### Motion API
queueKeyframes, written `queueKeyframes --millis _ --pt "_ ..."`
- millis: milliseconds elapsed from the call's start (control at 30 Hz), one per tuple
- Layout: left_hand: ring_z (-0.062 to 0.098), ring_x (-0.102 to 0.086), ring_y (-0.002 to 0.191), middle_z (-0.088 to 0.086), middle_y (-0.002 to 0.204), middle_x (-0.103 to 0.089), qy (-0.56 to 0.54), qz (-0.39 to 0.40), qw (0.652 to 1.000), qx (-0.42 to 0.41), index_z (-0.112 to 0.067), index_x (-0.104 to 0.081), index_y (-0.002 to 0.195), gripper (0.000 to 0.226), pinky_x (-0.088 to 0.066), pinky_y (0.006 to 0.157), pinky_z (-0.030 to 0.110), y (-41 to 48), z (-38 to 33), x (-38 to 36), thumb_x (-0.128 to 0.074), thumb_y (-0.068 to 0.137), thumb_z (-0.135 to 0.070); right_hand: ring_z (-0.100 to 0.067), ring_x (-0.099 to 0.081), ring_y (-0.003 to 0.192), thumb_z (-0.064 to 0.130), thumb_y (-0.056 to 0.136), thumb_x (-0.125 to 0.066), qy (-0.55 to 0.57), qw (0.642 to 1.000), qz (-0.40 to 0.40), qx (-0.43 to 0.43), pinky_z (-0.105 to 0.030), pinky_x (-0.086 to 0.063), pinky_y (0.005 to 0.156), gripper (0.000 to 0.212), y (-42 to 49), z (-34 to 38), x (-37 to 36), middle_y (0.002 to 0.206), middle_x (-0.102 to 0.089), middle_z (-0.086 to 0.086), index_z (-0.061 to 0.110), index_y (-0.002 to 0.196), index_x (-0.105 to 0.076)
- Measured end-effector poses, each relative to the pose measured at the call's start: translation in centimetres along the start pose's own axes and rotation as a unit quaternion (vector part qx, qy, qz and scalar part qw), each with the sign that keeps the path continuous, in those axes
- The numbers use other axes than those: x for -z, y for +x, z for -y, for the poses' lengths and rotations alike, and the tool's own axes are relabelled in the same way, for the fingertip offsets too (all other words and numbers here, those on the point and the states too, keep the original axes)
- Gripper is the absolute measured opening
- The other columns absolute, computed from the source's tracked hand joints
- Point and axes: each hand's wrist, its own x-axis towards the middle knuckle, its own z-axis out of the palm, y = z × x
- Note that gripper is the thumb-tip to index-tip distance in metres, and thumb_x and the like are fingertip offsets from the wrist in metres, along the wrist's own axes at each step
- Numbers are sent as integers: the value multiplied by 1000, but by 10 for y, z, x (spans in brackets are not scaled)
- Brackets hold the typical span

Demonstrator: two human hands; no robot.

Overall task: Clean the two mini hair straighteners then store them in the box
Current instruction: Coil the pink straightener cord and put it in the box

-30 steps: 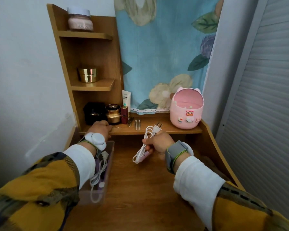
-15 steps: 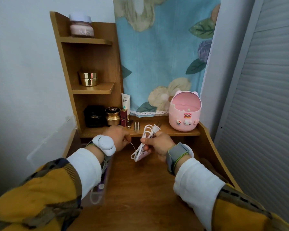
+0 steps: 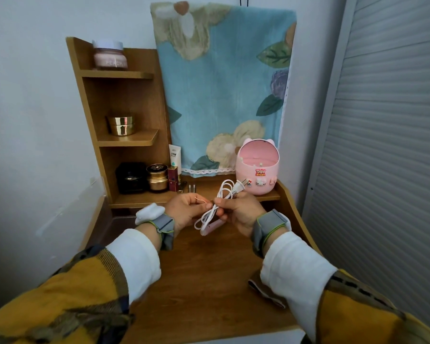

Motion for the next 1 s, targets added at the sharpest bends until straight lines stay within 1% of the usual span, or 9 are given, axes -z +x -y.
queueKeyframes --millis 100,200,300,467,733,833,900,967,1000 --pt "24 -60 76 12 82 -66 -48 8 999 21 -7 -61 85 5 -47 65 29 -2 2 -3 -59 89 -9 -8 -49 40 -6 87 -56 9 1000 -12 -9 -15 -39 38 20 -2 3 0 50 -52 -5 5 70 -52" --pt "14 -66 60 5 68 -69 -153 25 987 39 -3 -61 86 10 -52 53 23 -9 -1 -8 -56 90 -11 -7 -51 38 -7 87 -57 21 999 -24 -18 -14 -40 37 20 -2 7 0 57 -53 -8 4 71 -53" --pt "13 -67 54 6 66 -70 -207 37 976 50 1 -64 86 12 -52 46 22 -17 -4 -15 -58 88 -10 -6 -51 35 -7 84 -61 29 998 -48 -11 -14 -38 34 17 0 7 0 46 -56 -3 4 73 -54" --pt "11 -67 61 6 72 -72 -149 39 988 26 -4 -67 82 6 -54 53 19 -20 1 -20 -62 84 -4 -6 -42 29 -7 81 -64 -2 997 -72 -4 -13 -27 28 26 -3 0 2 40 -51 -1 7 63 -51" --pt "13 -59 52 2 56 -64 -95 2 995 17 -9 -57 79 10 -45 43 21 -14 0 -18 -61 85 -2 -6 -32 30 8 82 -69 -75 993 -85 -38 -13 -25 34 31 -1 4 3 47 -44 -1 14 60 -48" --pt "8 -56 40 1 49 -62 -109 -35 993 31 -8 -55 73 16 -43 37 18 -10 -2 -17 -60 85 2 -11 -43 39 32 87 -64 -82 994 -77 1 -19 -32 40 27 -3 1 2 59 -53 -5 13 71 -55" --pt "8 -54 37 2 46 -61 -129 -57 989 47 -6 -54 72 17 -42 36 16 -9 -5 -13 -59 85 5 -15 -53 51 36 88 -62 -120 984 -118 51 -24 -41 45 23 -4 0 6 73 -61 -6 14 81 -57" --pt "8 -56 37 3 47 -63 -145 -66 985 59 -4 -53 73 17 -42 35 15 -7 -6 -8 -58 84 7 -18 -59 75 13 84 -66 -245 934 -177 192 -19 -48 62 10 -7 -3 14 91 -60 -4 14 87 -56" --pt "8 -56 37 4 47 -63 -154 -66 984 64 -4 -53 73 16 -41 35 15 -7 -7 -6 -57 85 7 -17 -58 87 0 79 -64 -353 877 -174 277 -14 -45 71 19 -8 -4 18 99 -57 -2 14 89 -57"
